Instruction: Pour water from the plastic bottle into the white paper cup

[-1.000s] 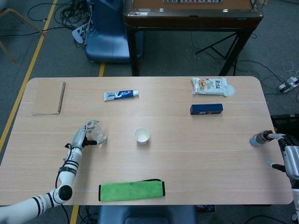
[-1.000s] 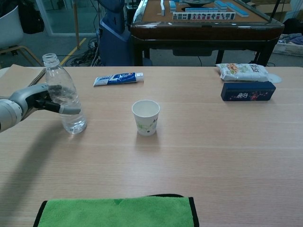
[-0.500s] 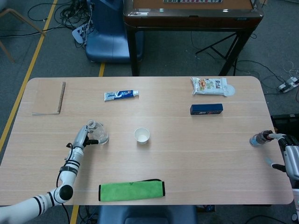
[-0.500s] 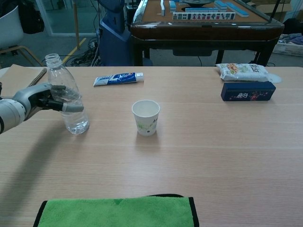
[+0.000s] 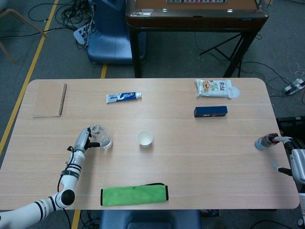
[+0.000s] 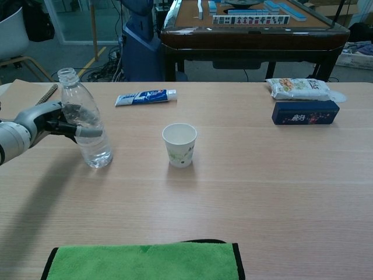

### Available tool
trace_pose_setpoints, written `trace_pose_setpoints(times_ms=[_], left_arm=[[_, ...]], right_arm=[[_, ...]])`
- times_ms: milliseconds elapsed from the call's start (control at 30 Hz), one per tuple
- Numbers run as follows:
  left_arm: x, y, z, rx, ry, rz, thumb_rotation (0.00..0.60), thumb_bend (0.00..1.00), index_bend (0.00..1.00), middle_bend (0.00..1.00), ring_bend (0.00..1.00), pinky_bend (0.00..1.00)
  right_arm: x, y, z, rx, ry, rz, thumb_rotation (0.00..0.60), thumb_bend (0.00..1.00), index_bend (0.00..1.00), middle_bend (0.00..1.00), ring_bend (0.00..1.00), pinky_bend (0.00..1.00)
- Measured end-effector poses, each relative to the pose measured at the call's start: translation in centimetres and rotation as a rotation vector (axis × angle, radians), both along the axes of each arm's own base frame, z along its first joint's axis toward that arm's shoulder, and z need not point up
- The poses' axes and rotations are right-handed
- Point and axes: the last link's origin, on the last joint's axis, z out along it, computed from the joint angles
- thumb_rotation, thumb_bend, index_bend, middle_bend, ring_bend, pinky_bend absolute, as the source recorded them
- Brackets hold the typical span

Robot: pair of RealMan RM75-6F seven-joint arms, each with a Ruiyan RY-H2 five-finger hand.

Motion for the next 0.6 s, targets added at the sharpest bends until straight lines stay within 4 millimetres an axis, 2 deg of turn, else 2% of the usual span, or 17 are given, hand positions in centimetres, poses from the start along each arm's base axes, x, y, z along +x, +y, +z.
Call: trace_pose_setpoints(times_ms=[600], left_arm=[[0.07, -0.11, -0.18, 0.038, 0.041, -0.012, 0.6, 0.16, 0.5, 0.45, 0.48, 0.56]], right_arm=[[0.02, 0.06, 0.06, -0.002, -0.002, 0.001, 0.6, 0.0, 0.31, 0.32, 0.26, 0.44]])
